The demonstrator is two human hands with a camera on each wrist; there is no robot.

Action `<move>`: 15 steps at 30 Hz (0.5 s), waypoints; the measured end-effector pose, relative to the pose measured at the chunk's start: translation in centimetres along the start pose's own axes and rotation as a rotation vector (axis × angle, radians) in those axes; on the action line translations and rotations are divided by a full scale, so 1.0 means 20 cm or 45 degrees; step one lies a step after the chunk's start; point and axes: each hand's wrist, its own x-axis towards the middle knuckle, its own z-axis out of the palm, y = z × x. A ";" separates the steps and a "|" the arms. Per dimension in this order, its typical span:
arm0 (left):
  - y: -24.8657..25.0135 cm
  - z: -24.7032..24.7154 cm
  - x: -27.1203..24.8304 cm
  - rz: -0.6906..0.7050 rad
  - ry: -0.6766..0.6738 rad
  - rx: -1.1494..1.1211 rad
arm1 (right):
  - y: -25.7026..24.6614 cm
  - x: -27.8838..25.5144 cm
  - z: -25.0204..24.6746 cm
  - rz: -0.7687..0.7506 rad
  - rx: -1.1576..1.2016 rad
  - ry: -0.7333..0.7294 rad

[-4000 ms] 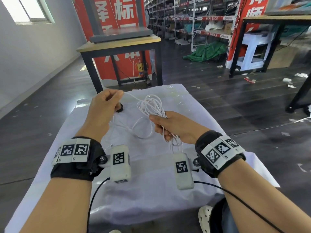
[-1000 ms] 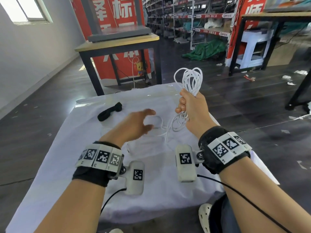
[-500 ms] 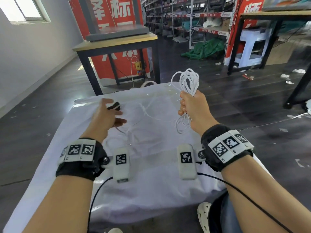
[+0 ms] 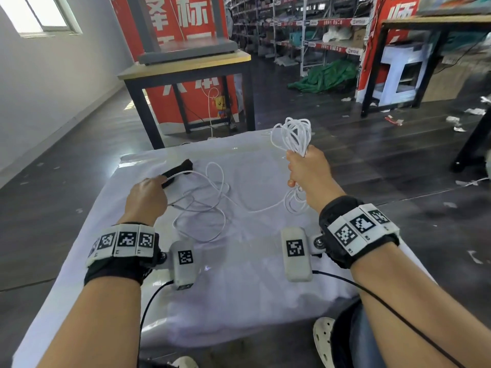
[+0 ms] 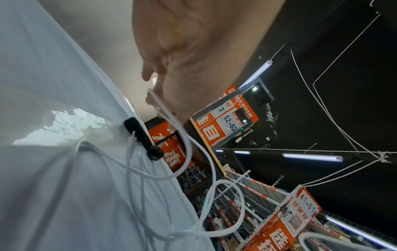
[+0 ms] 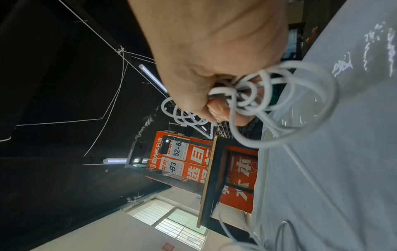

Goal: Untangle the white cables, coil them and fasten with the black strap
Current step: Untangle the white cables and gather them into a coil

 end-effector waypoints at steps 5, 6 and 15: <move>0.11 0.02 0.01 0.414 0.175 -0.247 | 0.00 -0.02 0.04 0.004 -0.014 -0.094; 0.15 0.02 0.00 0.474 0.187 -0.331 | 0.00 -0.02 0.04 0.003 -0.007 -0.103; 0.40 0.01 -0.11 0.624 -0.257 -0.551 | -0.01 -0.04 0.03 -0.001 -0.095 -0.186</move>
